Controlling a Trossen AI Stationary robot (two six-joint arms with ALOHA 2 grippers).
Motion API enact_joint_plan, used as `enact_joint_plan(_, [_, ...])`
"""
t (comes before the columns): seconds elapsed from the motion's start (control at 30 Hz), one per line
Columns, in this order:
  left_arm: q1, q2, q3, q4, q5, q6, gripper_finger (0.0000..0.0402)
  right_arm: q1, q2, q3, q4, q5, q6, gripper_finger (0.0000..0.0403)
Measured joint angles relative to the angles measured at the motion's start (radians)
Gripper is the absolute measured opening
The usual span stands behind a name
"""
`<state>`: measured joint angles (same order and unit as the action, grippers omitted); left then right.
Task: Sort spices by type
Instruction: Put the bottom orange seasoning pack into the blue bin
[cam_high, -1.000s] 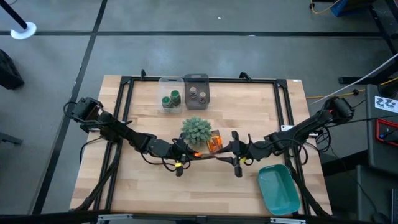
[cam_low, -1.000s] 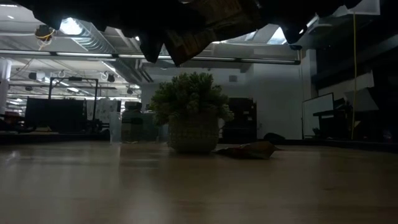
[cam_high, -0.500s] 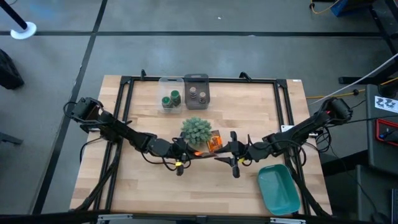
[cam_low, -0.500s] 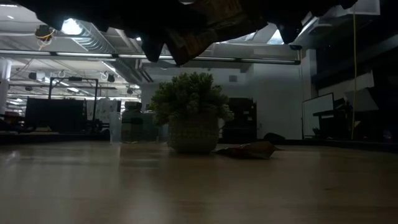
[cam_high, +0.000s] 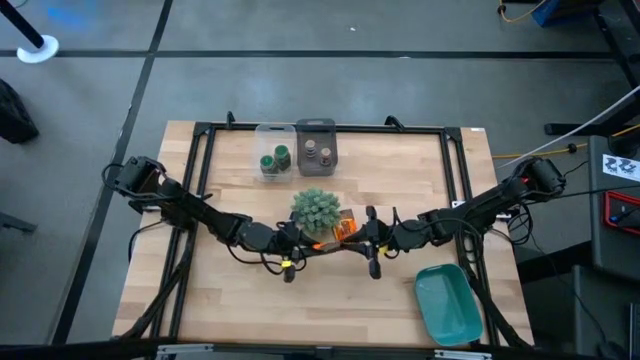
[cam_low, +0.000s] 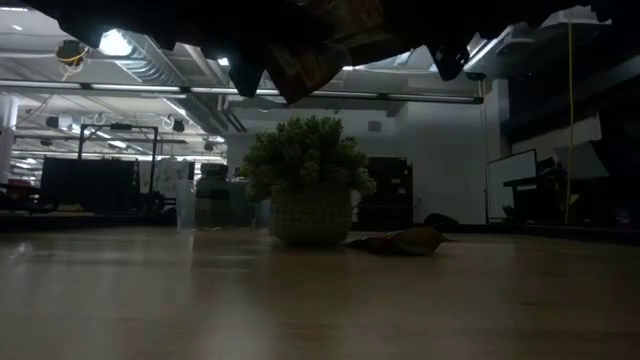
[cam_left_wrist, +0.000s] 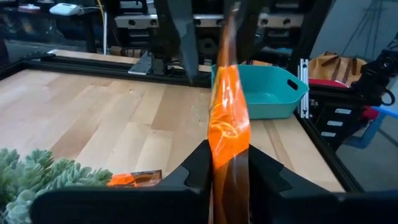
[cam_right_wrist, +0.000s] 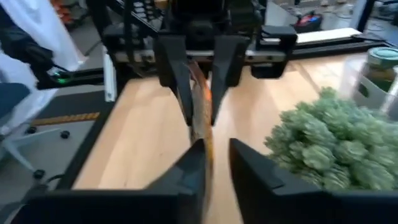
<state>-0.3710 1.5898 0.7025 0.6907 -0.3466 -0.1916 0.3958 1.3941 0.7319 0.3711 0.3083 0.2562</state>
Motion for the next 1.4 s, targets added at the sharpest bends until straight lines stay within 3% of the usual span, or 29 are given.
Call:
enact_joint_plan(0.1, [0.0,0.0,0.0,0.001,0.002,0.021,0.0069,0.0,0.0,0.0,0.005,-0.049,0.0,0.0012])
enact_joint_plan(0.27, [0.0,0.0,0.0,-0.015,0.006,0.023,0.0073,0.003,-0.007,0.013,-0.05,-0.107,0.059,0.0016])
enact_joint_plan(0.4, [0.0,0.0,0.0,-0.062,0.061,0.021,0.0074,0.003,-0.033,0.096,-0.286,-0.127,0.071,0.0006])
enact_joint_plan(0.63, [0.0,0.0,0.0,-0.114,0.066,-0.026,0.0074,0.003,-0.045,0.336,-0.797,-0.172,0.163,0.0005])
enact_joint_plan(0.9, [-0.001,0.0,0.0,-0.129,0.067,-0.026,0.0074,0.004,-0.045,0.541,-1.164,-0.271,0.312,0.0003])
enact_joint_plan(1.13, [0.0,0.0,0.0,-0.135,0.067,-0.026,0.0075,0.037,-0.045,0.559,-1.332,-0.382,0.38,0.0002])
enact_joint_plan(1.4, [0.0,0.0,0.0,-0.135,0.066,-0.026,0.0075,0.181,-0.045,0.559,-1.457,-0.379,0.523,0.0001])
